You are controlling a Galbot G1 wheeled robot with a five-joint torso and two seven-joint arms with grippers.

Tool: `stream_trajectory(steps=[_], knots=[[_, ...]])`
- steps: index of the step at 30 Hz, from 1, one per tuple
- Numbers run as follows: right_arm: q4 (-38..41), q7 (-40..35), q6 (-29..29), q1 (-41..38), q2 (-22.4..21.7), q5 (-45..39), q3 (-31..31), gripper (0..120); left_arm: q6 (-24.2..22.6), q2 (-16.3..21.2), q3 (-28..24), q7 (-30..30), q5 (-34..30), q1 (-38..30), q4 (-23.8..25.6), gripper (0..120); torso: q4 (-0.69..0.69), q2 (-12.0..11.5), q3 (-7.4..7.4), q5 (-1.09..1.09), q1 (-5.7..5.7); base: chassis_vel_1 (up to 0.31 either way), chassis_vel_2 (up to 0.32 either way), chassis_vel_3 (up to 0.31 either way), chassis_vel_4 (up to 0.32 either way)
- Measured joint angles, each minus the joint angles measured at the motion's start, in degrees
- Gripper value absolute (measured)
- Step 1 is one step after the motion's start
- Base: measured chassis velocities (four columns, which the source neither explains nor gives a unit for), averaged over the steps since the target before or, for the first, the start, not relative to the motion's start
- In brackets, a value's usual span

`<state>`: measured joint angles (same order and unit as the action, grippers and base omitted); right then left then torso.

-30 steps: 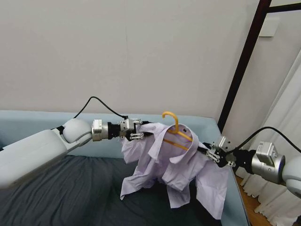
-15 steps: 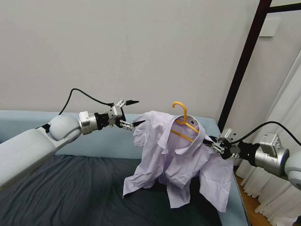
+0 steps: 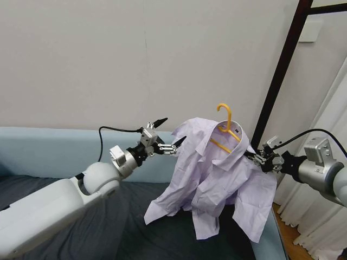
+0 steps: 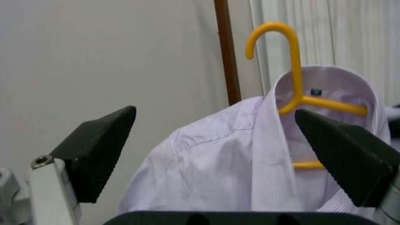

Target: Pick up the clothes from the sofa and hang them on the clothes hanger.

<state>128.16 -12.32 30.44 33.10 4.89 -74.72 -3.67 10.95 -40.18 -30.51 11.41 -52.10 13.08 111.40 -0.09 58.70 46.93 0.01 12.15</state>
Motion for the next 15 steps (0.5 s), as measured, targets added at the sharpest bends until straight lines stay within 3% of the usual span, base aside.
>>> stream_trajectory(steps=[3, 6, 8, 15], knots=[[1.0, -1.8, 0.8, -0.2, -0.2, -0.5, -0.3, 7, -2.1, -3.1, -1.2, 6.9, -2.0, 1.7, 2.2, 100, 0.00, 0.0, 0.00, -0.02, 0.00, 0.000, 0.000, 0.000, 0.000], [1.9, -2.5, 1.0, -0.2, -0.2, -0.8, -0.3, 7, -2.7, -4.5, -2.0, 8.7, -1.6, 2.5, 2.3, 97, 0.00, 0.0, 0.00, -0.01, 0.00, 0.000, 0.000, 0.000, 0.000], [2.9, -2.8, 1.0, -0.1, 0.1, -1.1, -0.3, 7, -2.9, -5.4, -3.0, 9.0, -0.6, 2.6, 1.4, 91, 0.01, 0.0, 0.00, -0.01, 0.00, 0.000, 0.000, 0.000, 0.000], [4.3, -3.2, 1.0, -0.3, -0.1, -2.1, -0.4, 7, -2.3, -7.5, -4.8, 8.2, -1.2, 1.6, -2.1, 83, 0.01, 0.0, 0.00, -0.01, 0.00, 0.000, 0.000, 0.000, 0.000]])
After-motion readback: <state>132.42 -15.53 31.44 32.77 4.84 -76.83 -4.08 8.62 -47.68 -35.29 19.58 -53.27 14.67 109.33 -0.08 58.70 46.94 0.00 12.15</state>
